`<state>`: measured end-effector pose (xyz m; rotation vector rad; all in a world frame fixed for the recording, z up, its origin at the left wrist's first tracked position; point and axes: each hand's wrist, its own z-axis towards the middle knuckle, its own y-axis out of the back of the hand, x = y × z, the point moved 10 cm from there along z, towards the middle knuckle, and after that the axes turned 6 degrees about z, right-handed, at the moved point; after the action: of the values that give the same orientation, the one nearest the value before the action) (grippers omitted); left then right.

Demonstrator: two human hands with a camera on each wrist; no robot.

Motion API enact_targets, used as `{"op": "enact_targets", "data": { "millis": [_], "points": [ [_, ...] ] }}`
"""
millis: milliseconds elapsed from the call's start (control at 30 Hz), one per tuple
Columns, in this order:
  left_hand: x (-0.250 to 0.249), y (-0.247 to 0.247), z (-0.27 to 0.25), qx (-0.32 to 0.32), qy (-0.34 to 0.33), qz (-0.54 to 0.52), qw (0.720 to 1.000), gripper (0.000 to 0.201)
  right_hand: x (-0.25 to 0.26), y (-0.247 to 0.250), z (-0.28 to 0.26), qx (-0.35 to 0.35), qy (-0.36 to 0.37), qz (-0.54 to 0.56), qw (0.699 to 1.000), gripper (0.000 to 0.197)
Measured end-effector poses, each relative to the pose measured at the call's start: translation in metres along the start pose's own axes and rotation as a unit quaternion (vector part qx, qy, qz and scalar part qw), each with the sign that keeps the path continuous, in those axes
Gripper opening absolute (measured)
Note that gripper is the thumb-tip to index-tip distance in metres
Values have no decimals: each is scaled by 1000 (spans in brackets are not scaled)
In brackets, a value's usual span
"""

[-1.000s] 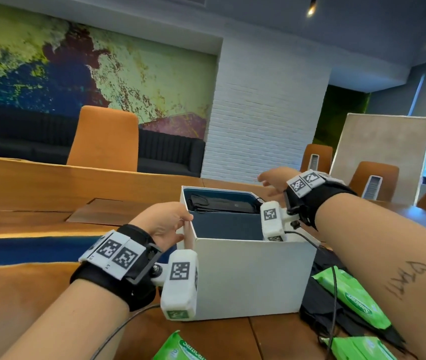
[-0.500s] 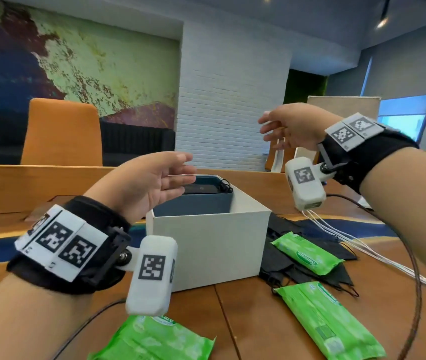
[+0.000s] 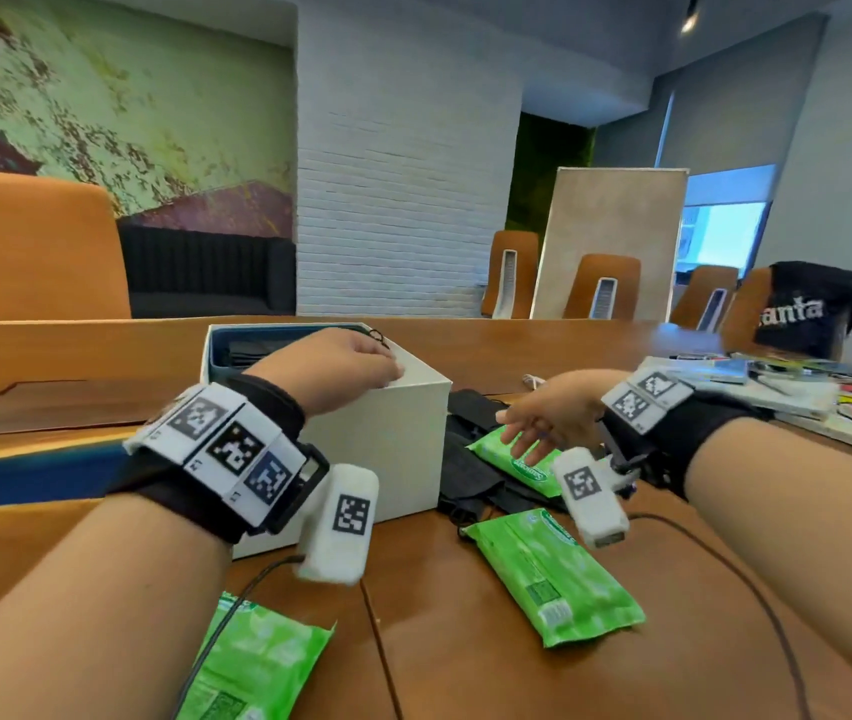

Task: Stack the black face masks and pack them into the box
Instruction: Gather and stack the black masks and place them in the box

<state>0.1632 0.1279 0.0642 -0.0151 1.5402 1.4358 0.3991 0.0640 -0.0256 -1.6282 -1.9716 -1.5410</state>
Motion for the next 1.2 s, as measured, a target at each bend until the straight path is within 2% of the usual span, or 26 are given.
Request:
{"op": "enact_targets", "data": {
  "millis": [100,300,400,567,767,900,967,1033,1067,1133,1200],
  "points": [
    [4,1,3,-29,11,-12,999,12,-4,-12,17,-8,-21,-41,999,34],
    [11,-5,9,-54,-5,74,996,18,1,-23,38,-23,-27,-137,990,47],
    [16,-4,15,-60,-2,100,993,17,-1,-30,54,-6,-38,-169,985,40],
    [20,1,18,-52,-11,93,994,13,4,-27,64,-17,-39,-231,972,24],
    [23,1,22,-49,-9,87,995,12,3,-25,72,-23,-39,-233,972,31],
    [21,-1,21,-43,-20,69,996,10,9,-15,61,-23,-21,-151,988,25],
    [17,-1,20,-40,-28,47,998,6,8,-10,49,-2,-5,-79,997,35],
    [13,0,18,-46,-30,10,998,9,18,5,30,-24,53,42,997,18],
    [11,1,17,-51,-28,-11,998,11,22,16,18,-46,87,111,989,10],
    [7,2,16,-62,-28,-45,997,14,35,38,-6,-75,183,241,950,8],
    [2,1,15,-73,-29,-71,994,21,51,51,-33,-59,291,382,875,12]
  ]
}}
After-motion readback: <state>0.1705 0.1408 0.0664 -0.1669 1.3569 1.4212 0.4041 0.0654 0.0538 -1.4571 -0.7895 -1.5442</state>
